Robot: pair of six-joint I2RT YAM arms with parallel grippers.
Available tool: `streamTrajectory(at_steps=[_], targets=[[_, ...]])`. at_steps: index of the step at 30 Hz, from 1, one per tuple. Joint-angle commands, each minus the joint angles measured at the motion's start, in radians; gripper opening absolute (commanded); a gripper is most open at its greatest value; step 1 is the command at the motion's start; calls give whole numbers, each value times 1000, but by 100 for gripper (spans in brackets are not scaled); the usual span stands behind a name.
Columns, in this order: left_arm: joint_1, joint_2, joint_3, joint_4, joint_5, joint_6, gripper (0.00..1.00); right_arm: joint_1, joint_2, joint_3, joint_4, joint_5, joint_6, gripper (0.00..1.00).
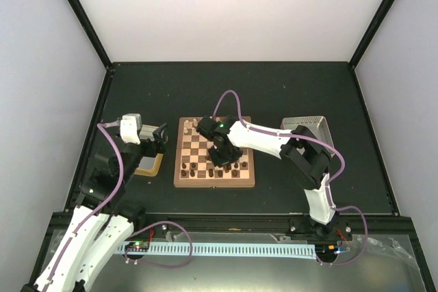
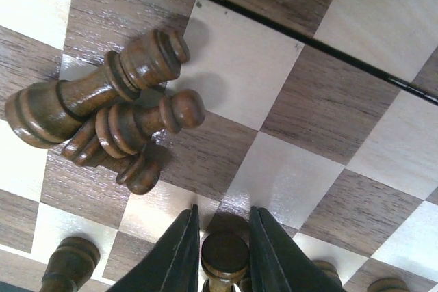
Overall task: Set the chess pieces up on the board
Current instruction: Pick up the chess piece from the chessboard, then place the chess piece on the chessboard.
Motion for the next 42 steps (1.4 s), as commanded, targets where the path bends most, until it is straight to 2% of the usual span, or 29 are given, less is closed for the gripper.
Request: streamTrajectory(at_steps=[1,7,15,22,30,36,42], targets=[[13,4,2,7,3,12,96,8,20,18,-14,2,-15,20],[13,4,1,8,2,12,96,8,24,37,-10,7,-16,11],[16,7,2,8,2,12,96,8,10,48,29,20,0,10],[18,14,1,9,18,12,96,6,-53,21,164,47,71,10],[20,57,-6,54,174,34,97,-21,-182,-94,349,67,232,10],[18,110,-19,69,317,48,94,-51,-292,-218,497,1,395,10],[-24,162,-95,132,410,-110,84,-85,-394,-384,707,-150,608,10]])
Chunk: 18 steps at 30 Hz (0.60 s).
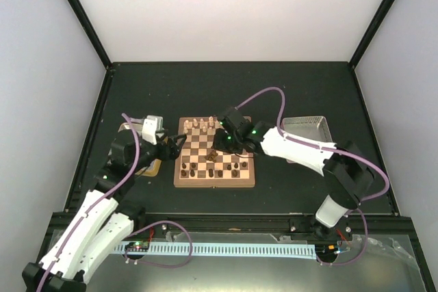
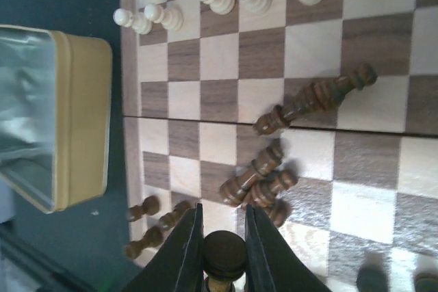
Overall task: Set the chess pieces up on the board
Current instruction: Place the chess piece on the chessboard.
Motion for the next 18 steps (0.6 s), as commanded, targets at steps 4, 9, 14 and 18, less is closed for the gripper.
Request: streamTrajectory(at_steps=[4,9,14,18], targets=[[-128,24,-161,247,84,-185,81,-52,-88,-172,326,-235,332,10],[-295,42,-243,409,-27,-176,76,-62,-146,-282,516,-352,535,8],[-383,41,-318,543,-95,-170,69,-68,-205,-344,621,-394,658,8],[-402,63,-332,605,-103,-152,61,-69,-235,-378,665,-412,713,8]])
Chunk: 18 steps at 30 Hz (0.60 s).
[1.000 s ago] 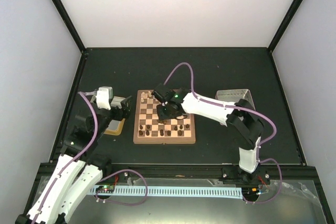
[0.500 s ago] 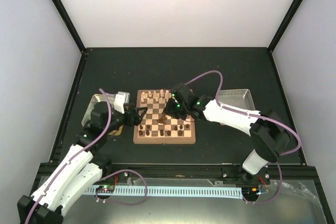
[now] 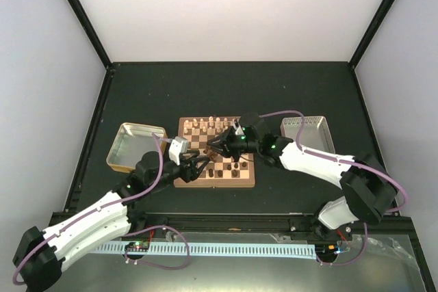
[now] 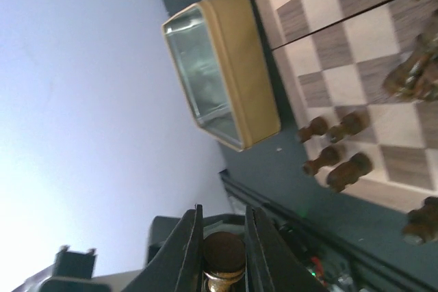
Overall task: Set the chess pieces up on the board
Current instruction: Place the chess piece on the chessboard.
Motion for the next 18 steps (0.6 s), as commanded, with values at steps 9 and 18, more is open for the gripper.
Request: streamTrajectory(at_steps=[9,18], targets=[[-32,40,17,228,-34,63,51,-7,-97,-53,93,-31,125,8],[-38,66,38,221,-49,68,34,-6,-94,-52,89,-42,120,8]])
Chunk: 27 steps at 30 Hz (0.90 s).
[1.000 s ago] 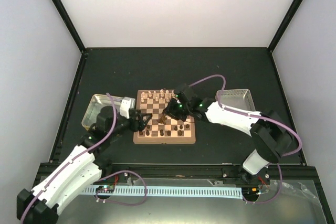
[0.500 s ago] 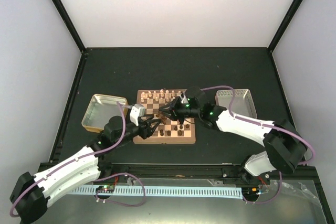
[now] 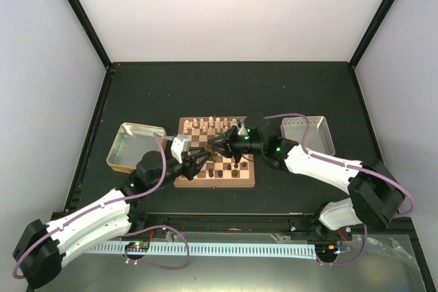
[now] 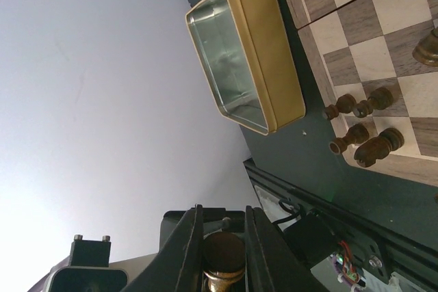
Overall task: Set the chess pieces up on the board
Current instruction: Place the chess piece on the chessboard.
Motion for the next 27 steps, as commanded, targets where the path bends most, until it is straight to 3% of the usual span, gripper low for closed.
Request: streamTrajectory(at_steps=[1,9,16,18,21,24,27], targets=[[-9,3,48,42,-26,24,34,-5,-15,-7,11,-9,8,8],[-10,42,81,45,-2,41,35,-5,-11,-12,9,-15,-2,9],[-13,54,113,-16,-33,44,10,-6,-15,-12,-5,-9,-18,10],[-13,54,130,-55,-45,45,6,-6,-19,-10,-19,3,-41,12],[-14,53,162,-135,-55,45,6,-6,-35,2,-88,56,-116,22],[-14,60,207,-241,-52,50,5,-10,-68,14,-174,147,-224,40],[-16,90,294,-406,-43,44,5,-24,-132,5,-270,262,-318,46]])
